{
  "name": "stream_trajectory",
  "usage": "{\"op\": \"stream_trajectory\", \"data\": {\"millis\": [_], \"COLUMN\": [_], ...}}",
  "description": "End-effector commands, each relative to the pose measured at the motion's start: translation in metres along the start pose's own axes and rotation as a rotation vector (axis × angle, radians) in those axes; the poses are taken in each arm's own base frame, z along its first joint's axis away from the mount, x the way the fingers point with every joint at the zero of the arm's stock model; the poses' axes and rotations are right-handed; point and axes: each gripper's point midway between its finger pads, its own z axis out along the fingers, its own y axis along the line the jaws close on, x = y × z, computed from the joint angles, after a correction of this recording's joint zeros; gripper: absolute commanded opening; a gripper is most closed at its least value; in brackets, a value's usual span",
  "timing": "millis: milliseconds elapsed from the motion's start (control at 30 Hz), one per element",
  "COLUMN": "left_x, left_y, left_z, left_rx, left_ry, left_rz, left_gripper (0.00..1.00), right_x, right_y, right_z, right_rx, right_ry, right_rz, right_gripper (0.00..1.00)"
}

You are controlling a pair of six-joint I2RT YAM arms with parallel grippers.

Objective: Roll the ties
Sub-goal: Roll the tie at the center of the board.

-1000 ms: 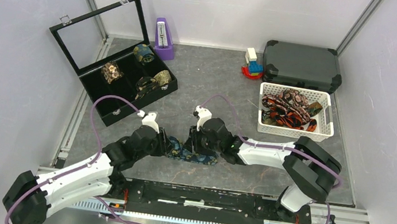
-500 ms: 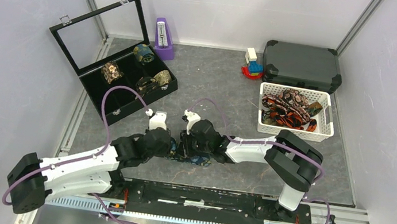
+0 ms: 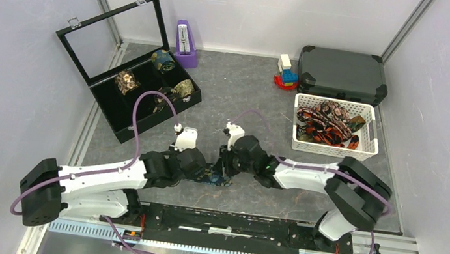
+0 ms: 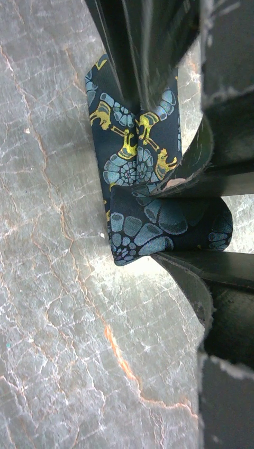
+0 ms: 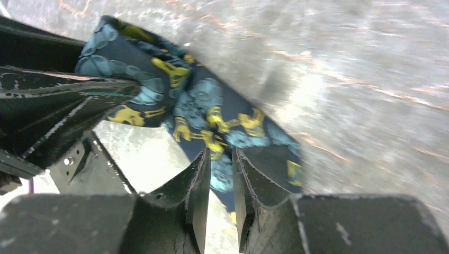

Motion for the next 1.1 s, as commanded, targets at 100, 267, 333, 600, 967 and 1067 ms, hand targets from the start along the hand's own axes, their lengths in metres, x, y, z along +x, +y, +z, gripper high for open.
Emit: {"op": "stream_trajectory", "data": {"millis": [100, 267, 333, 600, 967, 1067], "left_x": [-0.014, -0.012, -0.011, -0.007, 0.0, 0.003], "left_y": [0.009, 0.008, 0.009, 0.004, -0.021, -0.028], "left_z": [-0.003, -0.003, -0.002, 0.001, 0.009, 0.011], "left_rx": [-0.106, -0.143, -0.169, -0.258, -0.299, -0.307], "left_ry": [-0.047, -0.04, -0.031, -0.008, 0.015, 0.022], "left_rz": [-0.005, 0.023, 0.042, 0.12, 0.228, 0.258], "left_gripper": [0.2, 0.21, 0.21, 0.21, 0.23, 0.24], "right_x": [-0.024, -0.023, -0.021, -0.026, -0.024, -0.023], "right_y": [-0.045, -0.067, -0.074, -0.097, -0.111, -0.113], "right_z": [-0.045, -0.065, -0.07, -0.094, -0.111, -0.115], "right_rx": [0.119, 0.165, 0.184, 0.273, 0.31, 0.317], "right_ry": [-0.112, -0.14, -0.146, -0.195, -0.225, -0.231], "right_rz": [0.004, 0.025, 0.032, 0.027, 0.042, 0.045], "right_gripper": [0.29, 0.3, 0.3, 0.35, 0.46, 0.5]}}
